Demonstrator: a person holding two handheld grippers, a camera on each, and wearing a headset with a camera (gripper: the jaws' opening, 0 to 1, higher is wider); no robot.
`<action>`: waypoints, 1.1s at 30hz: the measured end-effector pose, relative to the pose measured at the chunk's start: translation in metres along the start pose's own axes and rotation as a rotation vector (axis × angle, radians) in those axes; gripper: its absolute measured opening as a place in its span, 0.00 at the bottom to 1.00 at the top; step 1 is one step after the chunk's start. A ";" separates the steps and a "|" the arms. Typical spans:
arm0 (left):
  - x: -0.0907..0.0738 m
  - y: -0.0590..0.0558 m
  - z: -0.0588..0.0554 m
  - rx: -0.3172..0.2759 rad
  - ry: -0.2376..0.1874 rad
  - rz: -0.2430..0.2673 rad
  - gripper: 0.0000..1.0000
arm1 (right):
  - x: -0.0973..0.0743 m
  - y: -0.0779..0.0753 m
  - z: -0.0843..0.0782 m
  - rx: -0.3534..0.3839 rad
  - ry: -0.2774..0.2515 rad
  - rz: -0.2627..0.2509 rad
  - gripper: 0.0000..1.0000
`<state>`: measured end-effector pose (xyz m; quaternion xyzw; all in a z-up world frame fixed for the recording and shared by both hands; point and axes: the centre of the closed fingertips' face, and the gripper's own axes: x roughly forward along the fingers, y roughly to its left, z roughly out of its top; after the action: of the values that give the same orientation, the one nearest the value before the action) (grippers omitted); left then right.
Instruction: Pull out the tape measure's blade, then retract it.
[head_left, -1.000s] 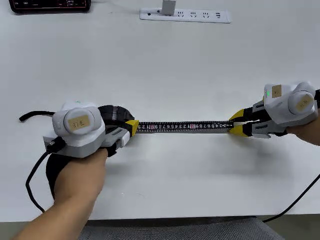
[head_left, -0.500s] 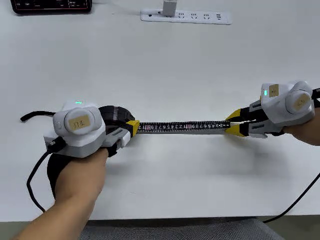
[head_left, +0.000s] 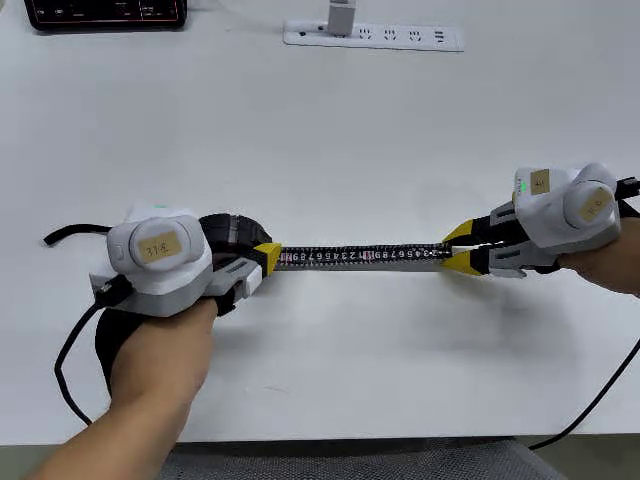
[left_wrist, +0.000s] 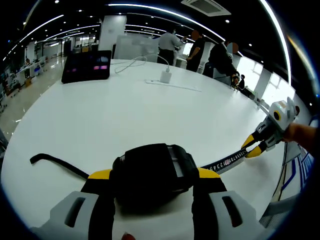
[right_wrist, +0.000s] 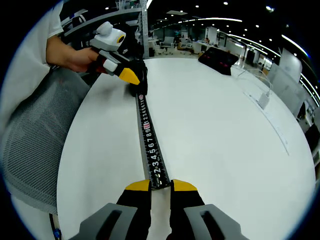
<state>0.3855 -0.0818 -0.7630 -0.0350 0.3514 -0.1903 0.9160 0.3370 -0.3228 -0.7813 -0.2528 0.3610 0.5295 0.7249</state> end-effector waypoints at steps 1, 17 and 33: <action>0.000 0.000 0.000 -0.003 0.000 -0.002 0.58 | 0.001 0.000 0.001 -0.001 -0.003 0.002 0.10; -0.001 0.000 0.000 -0.012 0.004 -0.010 0.58 | 0.009 0.003 0.013 -0.005 -0.021 0.013 0.09; -0.001 0.001 -0.001 -0.025 0.001 -0.017 0.58 | 0.018 0.004 0.025 -0.010 -0.044 0.021 0.09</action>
<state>0.3846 -0.0808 -0.7629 -0.0492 0.3538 -0.1937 0.9137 0.3426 -0.2922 -0.7797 -0.2412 0.3450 0.5441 0.7258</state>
